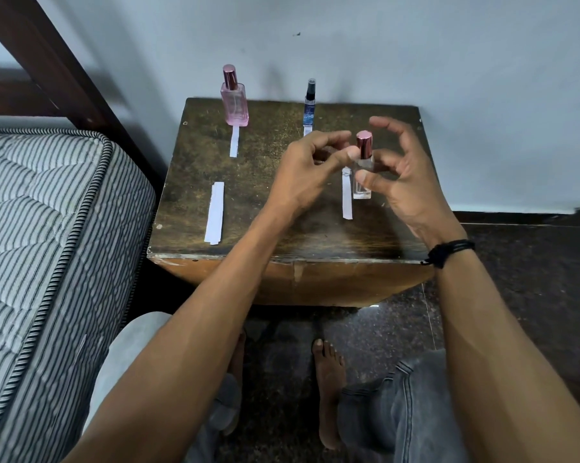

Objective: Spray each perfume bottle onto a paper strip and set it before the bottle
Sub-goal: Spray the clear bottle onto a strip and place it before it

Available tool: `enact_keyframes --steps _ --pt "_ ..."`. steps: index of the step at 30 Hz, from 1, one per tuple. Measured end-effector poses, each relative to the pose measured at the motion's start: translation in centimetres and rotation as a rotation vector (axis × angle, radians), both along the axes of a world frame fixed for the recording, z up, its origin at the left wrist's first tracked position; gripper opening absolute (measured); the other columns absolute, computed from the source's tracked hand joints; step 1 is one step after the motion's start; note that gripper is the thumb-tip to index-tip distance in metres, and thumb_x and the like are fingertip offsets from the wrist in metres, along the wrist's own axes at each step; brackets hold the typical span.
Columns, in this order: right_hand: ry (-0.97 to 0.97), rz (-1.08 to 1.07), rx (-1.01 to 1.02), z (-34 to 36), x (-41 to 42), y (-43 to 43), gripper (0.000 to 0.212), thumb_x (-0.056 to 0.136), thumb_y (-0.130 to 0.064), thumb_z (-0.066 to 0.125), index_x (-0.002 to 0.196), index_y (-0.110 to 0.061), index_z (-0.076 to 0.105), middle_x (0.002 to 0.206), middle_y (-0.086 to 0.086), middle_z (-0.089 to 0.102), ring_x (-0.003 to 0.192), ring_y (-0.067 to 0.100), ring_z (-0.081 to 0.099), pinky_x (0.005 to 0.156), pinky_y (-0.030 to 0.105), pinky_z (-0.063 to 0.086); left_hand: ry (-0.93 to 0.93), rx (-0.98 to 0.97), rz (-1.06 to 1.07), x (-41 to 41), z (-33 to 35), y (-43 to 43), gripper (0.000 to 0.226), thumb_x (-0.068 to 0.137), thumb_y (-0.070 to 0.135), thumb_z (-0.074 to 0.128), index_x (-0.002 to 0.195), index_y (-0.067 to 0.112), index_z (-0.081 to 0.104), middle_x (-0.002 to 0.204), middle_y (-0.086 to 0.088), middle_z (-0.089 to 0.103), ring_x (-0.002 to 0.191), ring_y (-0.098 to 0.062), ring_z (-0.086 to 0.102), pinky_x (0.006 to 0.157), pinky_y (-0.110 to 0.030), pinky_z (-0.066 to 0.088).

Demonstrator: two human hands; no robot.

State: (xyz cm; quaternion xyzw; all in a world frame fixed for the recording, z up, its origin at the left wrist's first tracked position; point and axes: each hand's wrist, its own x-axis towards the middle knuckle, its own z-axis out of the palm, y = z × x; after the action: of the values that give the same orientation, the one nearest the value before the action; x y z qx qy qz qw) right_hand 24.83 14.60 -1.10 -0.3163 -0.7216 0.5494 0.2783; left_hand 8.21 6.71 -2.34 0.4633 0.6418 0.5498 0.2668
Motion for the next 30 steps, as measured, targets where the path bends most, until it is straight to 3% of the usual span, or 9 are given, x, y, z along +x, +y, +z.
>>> enact_keyframes --steps 5,10,14,21,25,30 --pt "-0.02 -0.098 -0.015 -0.6 0.6 0.8 0.062 0.089 0.005 0.074 0.136 -0.028 0.049 0.114 -0.006 0.079 0.115 0.017 0.07 0.105 0.051 0.053 0.189 -0.122 0.029 -0.7 -0.4 0.1 0.035 0.092 0.019 0.071 0.127 0.018 0.067 0.114 0.006 0.067 0.1 -0.007 0.063 0.092 -0.022 0.052" --pt "0.039 -0.204 -0.052 -0.8 0.7 1.1 0.044 0.09 0.006 0.072 0.12 -0.024 0.06 0.116 -0.005 0.078 0.111 0.015 0.072 0.103 0.046 0.056 0.507 -0.27 -0.144 0.6 -2.3 0.8 0.042 0.089 0.015 0.073 0.13 0.014 0.066 0.129 -0.004 0.064 0.118 -0.022 0.058 0.106 -0.035 0.044" --pt "0.031 -0.24 -0.054 -1.0 0.7 1.3 0.039 0.088 0.003 0.074 0.113 -0.025 0.063 0.114 -0.007 0.078 0.109 0.015 0.073 0.102 0.047 0.056 0.666 -0.286 -0.162 1.3 -2.4 1.8 0.039 0.089 0.015 0.069 0.129 0.012 0.067 0.133 -0.005 0.061 0.119 -0.029 0.051 0.104 -0.035 0.038" --pt "0.029 -0.261 -0.053 -0.9 0.8 1.3 0.038 0.089 0.0 0.074 0.113 -0.027 0.064 0.115 -0.009 0.078 0.108 0.012 0.073 0.101 0.046 0.058 0.633 -0.269 -0.133 1.0 -2.7 3.0 0.025 0.093 0.016 0.067 0.117 0.013 0.074 0.125 -0.002 0.067 0.115 -0.027 0.057 0.101 -0.038 0.044" --pt "0.015 -0.269 -0.042 -0.8 0.8 1.4 0.037 0.088 -0.002 0.075 0.111 -0.029 0.064 0.115 -0.009 0.078 0.11 0.013 0.073 0.102 0.05 0.056 0.583 -0.281 -0.136 0.8 -1.8 3.9 0.023 0.096 0.007 0.058 0.111 0.01 0.076 0.12 -0.004 0.068 0.113 -0.021 0.06 0.092 -0.021 0.041" --pt "0.003 -0.272 -0.042 -0.9 0.9 1.4 0.036 0.088 -0.004 0.076 0.114 -0.026 0.064 0.116 -0.01 0.078 0.111 0.013 0.072 0.103 0.053 0.055 0.596 -0.347 -0.169 0.2 -0.7 5.0 0.021 0.092 0.007 0.064 0.103 0.016 0.08 0.112 -0.001 0.071 0.102 -0.017 0.064 0.081 -0.019 0.04"
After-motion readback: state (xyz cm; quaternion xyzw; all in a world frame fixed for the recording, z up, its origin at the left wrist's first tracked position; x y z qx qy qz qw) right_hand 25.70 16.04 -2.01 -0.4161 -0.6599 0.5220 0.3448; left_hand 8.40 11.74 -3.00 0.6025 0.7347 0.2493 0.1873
